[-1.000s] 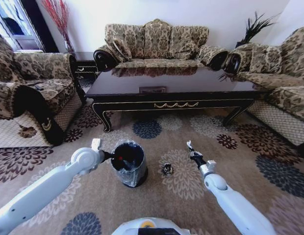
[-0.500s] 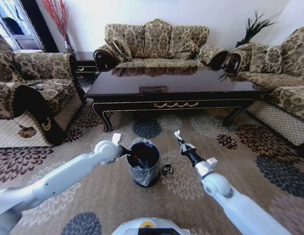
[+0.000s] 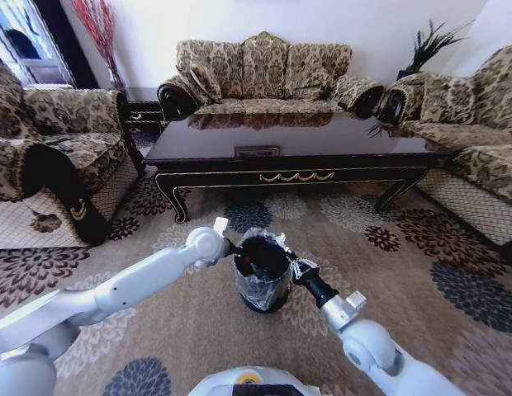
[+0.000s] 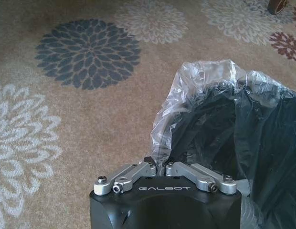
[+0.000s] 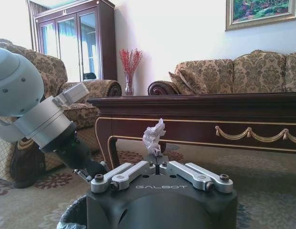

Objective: Move to the front of the table and pick up the trash from the floor, then place it into the trash bin.

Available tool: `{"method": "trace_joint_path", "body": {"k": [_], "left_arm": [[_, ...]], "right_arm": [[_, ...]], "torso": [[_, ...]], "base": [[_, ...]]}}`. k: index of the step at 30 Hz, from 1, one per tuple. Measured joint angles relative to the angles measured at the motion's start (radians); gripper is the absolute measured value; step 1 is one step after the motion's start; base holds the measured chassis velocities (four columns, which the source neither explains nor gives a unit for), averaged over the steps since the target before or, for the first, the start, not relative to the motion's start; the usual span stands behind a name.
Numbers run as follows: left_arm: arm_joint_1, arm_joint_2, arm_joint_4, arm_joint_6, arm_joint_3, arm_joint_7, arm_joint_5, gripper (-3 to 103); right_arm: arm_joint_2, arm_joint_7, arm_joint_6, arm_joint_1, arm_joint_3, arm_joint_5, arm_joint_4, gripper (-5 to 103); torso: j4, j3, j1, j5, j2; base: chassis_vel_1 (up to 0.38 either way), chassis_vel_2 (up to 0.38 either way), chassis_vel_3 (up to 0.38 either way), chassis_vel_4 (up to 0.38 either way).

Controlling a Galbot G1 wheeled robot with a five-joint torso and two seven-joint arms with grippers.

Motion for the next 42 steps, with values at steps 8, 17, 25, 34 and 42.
{"method": "trace_joint_path", "body": {"k": [8,17,25,34,42], "left_arm": [[0.018,0.001,-0.023,0.000,-0.006,-0.013,0.000,4],[0.058,0.007,-0.040,0.000,-0.038,-0.017,0.016,4],[0.078,0.029,-0.050,0.000,-0.065,-0.015,0.025,4],[0.153,0.074,-0.070,0.000,-0.140,-0.014,0.046,4],[0.283,0.148,-0.094,0.000,-0.275,0.006,0.067,4]], "right_arm": [[0.011,0.004,-0.005,-0.012,-0.015,-0.023,-0.001,4],[0.030,0.002,-0.004,-0.023,-0.016,-0.032,-0.008,42],[0.033,0.004,-0.010,-0.025,-0.013,-0.027,0.004,69],[0.046,0.030,-0.015,-0.004,0.003,-0.004,0.002,99],[0.080,0.091,-0.032,0.052,0.022,0.035,-0.051,100]], "torso": [[0.0000,0.000,0.000,-0.0001,0.000],[-0.0002,0.000,0.000,-0.0002,0.000],[0.0001,0.000,0.000,-0.0002,0.000],[0.0000,0.000,0.000,-0.0002,0.000],[0.0001,0.000,0.000,-0.0003,0.000]], "base": [[0.000,0.000,0.000,0.000],[0.000,0.000,0.000,0.000],[0.000,0.000,0.000,0.000],[0.000,0.000,0.000,0.000],[0.000,0.000,0.000,0.000]]}}
